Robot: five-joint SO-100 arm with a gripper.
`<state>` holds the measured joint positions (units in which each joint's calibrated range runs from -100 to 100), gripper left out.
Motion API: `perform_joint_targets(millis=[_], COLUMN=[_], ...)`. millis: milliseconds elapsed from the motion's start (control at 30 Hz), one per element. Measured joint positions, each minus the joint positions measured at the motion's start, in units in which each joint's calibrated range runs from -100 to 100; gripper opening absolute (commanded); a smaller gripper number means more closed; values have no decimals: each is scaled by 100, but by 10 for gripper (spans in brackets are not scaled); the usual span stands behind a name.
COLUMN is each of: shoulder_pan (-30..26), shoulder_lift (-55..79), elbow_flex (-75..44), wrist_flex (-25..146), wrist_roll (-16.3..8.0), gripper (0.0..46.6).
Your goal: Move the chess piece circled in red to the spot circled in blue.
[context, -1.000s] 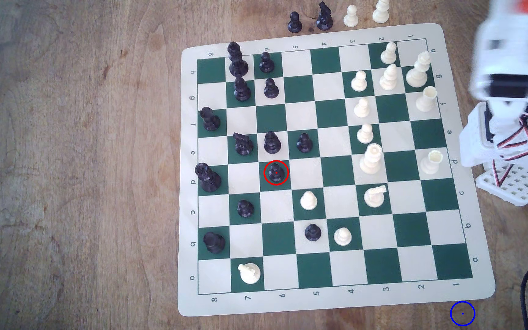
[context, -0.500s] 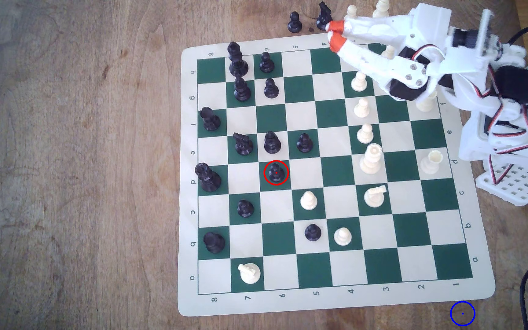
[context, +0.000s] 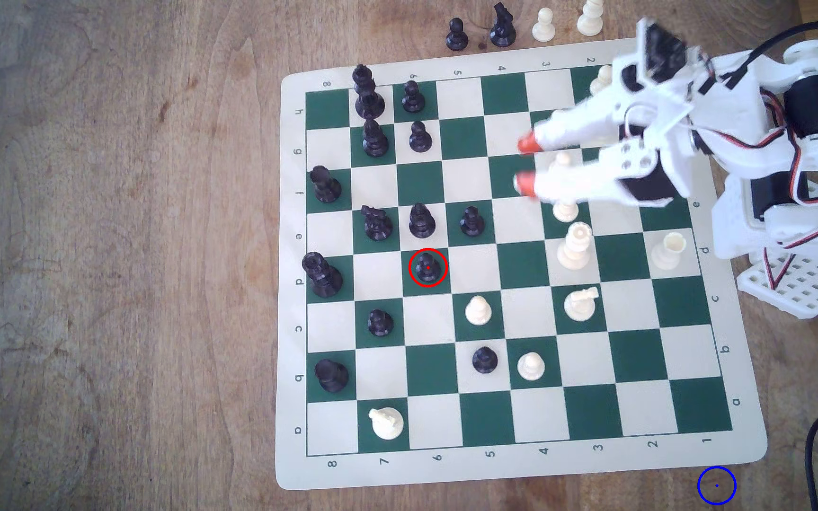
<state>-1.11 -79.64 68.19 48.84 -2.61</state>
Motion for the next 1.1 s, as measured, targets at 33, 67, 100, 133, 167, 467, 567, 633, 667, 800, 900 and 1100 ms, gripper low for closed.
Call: perform_joint_targets(millis=[33, 67, 100, 133, 167, 467, 567, 633, 667, 800, 900, 1100], shoulder_pan=[-15, -22, -66, -118, -214, -472, -487, -487, -487, -590, -671, -686], shoulder_lift=[327, 494, 620, 796, 1207, 3444, 4047, 4600, 4734, 5538, 5932, 6443], elbow_flex=[-136, -181, -226, -289, -497, -1979, -2286, -2467, -2494, -2729, -2820, -3019], wrist_flex=[16, 16, 8, 8, 8, 8, -56, -191, -207, -367, -454, -462], wrist_roll=[-15, -29, -68, -83, -122, -464, -581, -650, -664, -767, -772, -669], gripper=[128, 127, 126, 124, 123, 120, 120, 119, 118, 120, 125, 127])
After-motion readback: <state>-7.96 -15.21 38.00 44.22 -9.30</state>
